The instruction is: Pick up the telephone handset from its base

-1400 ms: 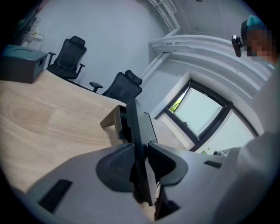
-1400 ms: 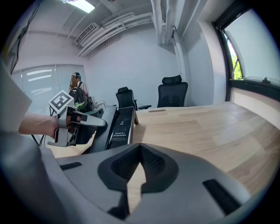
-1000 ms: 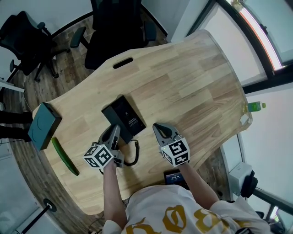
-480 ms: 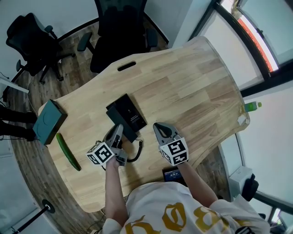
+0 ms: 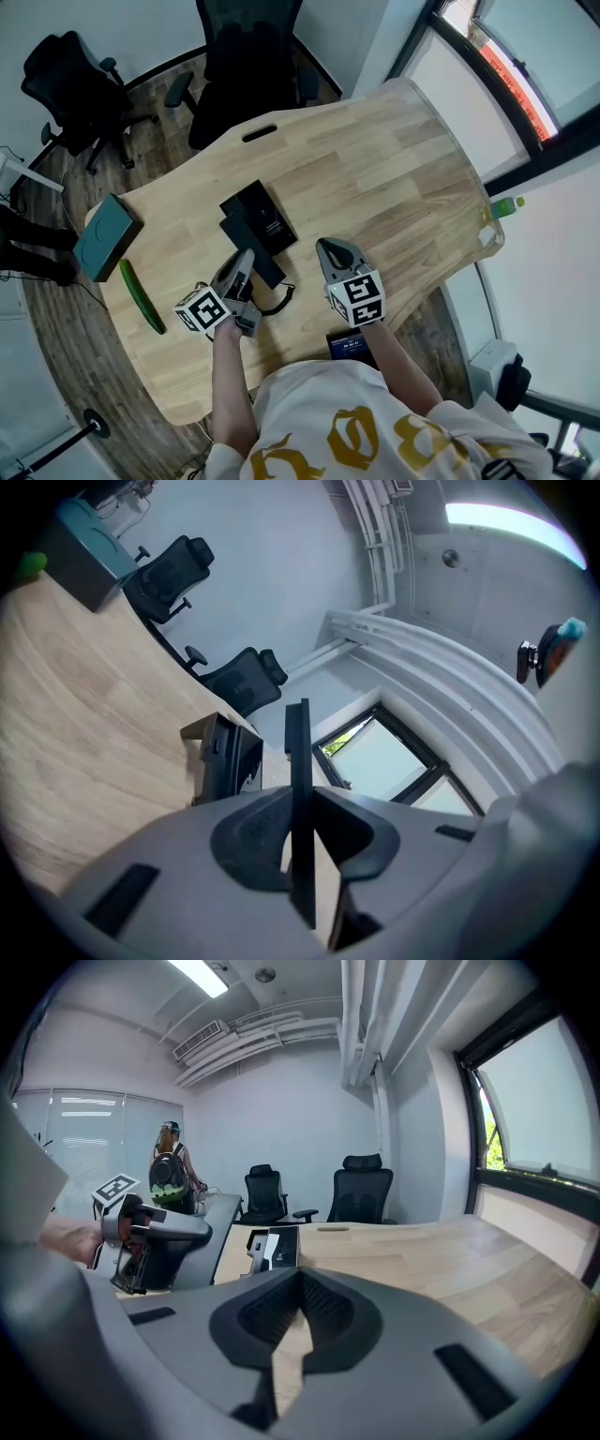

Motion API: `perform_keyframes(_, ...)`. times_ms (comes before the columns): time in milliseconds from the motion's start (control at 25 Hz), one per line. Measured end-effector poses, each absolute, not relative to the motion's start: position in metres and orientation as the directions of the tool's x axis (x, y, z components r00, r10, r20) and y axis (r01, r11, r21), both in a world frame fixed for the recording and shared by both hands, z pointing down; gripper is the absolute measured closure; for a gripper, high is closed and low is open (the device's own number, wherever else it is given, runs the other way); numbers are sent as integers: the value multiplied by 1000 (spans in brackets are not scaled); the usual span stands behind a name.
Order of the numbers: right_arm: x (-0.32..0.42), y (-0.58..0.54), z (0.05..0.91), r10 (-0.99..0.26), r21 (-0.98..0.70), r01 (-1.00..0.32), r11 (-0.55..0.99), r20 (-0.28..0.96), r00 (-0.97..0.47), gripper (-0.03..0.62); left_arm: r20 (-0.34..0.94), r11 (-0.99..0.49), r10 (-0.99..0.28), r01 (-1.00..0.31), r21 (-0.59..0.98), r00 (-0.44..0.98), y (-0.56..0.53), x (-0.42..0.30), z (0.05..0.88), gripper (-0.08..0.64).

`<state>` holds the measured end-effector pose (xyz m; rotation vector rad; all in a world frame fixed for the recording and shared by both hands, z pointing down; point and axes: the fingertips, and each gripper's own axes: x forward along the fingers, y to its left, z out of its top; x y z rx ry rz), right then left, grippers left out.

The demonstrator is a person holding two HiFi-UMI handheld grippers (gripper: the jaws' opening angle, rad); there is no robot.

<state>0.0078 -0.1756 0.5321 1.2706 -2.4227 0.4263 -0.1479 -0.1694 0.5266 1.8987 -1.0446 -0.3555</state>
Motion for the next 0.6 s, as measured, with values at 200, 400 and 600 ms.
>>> perform_keyframes(200, 5, -166, 514, -737, -82, -829, 553, 417, -533, 586, 120, -250, -794, -500, 829, 596, -152, -153, 509, 486)
perform_keyframes(400, 4, -159, 499, -746, -70, -824, 563, 386, -543, 586, 87, -275, -798, -489, 828, 596, -136, -153, 495, 486)
perform_keyframes(600, 1, -148, 487, -752, -61, -818, 572, 360, -553, 587, 53, -298, -797, -467, 832, 602, -115, -149, 483, 486)
